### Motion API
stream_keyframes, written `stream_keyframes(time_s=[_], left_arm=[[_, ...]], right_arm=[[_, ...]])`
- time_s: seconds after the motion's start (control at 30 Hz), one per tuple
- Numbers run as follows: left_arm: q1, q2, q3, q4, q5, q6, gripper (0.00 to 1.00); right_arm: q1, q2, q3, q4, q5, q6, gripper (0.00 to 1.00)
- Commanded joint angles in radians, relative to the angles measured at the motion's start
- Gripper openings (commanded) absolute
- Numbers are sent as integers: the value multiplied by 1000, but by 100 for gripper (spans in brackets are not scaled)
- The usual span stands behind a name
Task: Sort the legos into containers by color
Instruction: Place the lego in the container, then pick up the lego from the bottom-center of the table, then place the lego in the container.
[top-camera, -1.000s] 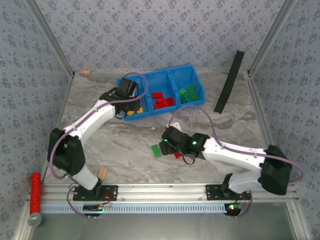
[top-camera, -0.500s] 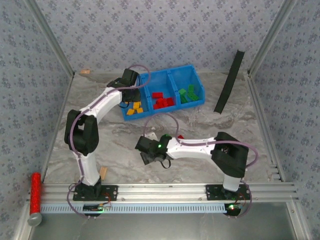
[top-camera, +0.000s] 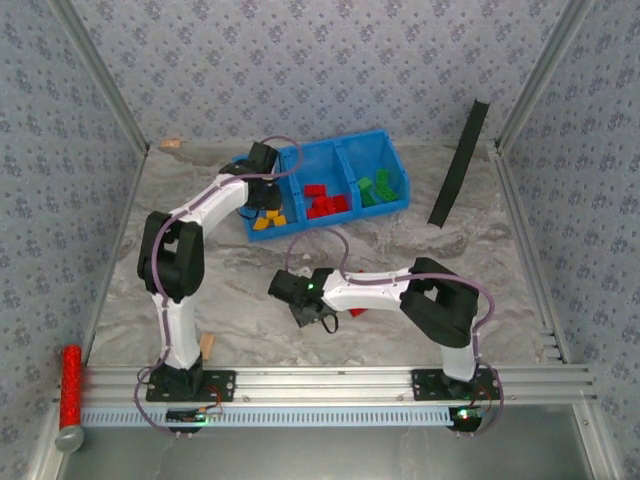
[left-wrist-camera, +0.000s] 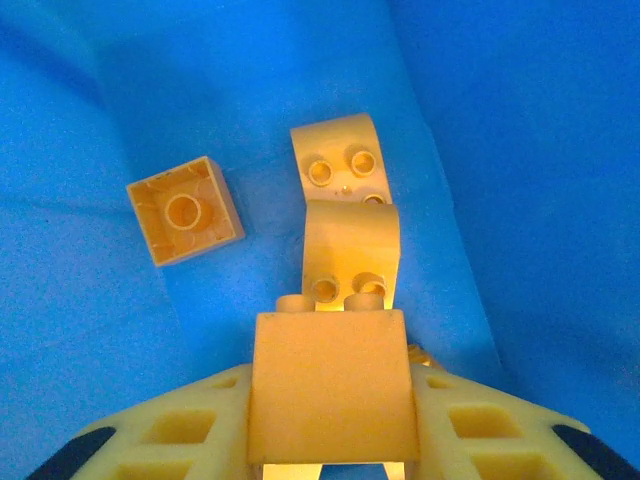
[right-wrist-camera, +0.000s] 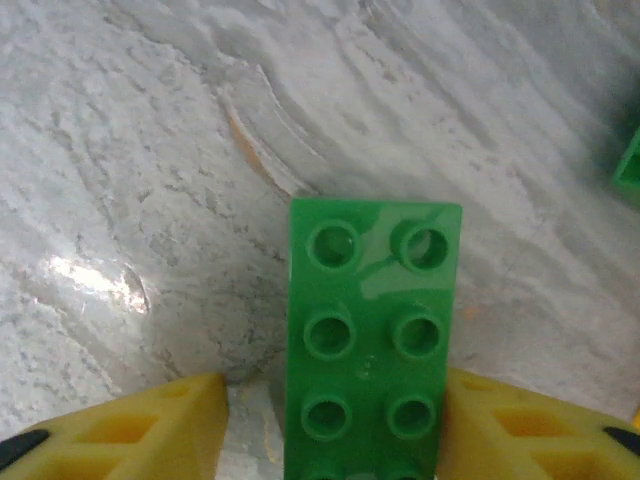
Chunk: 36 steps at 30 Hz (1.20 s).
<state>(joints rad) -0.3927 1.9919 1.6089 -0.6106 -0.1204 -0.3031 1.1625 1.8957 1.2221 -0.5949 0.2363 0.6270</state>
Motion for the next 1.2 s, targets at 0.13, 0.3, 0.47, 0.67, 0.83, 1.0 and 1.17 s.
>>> stream_keyframes(time_s=[0.13,0.3,0.47,0.67,0.83,1.0,1.17], left_arm=[[-4,-26,39,-47,2,17,46],[-20,-62,62,-83,-38,51,55],[-30,-113,70,-113,-40,50,57],[-152,-218,13,-162,-110,-12,60],[-317,-298,-158,-123,-7,-202,61],[-466,-371,-323,2,86,-409,63],[-548,-352,-377,34,115,-501,63]], right_arm=[[-15,-2,-19,-11,-18,-84,38],[-51,-159,-115,13,-52,-107,32],[-127,-388,-166,-90,-34,-143,30],[-413,-617,-168,-110,-34,-276,30],[-636,-587,-89,12,-84,-396,30],[-750,-418,83,95,-143,-476,29],[-822,-217,246,132,-201,-508,29]])
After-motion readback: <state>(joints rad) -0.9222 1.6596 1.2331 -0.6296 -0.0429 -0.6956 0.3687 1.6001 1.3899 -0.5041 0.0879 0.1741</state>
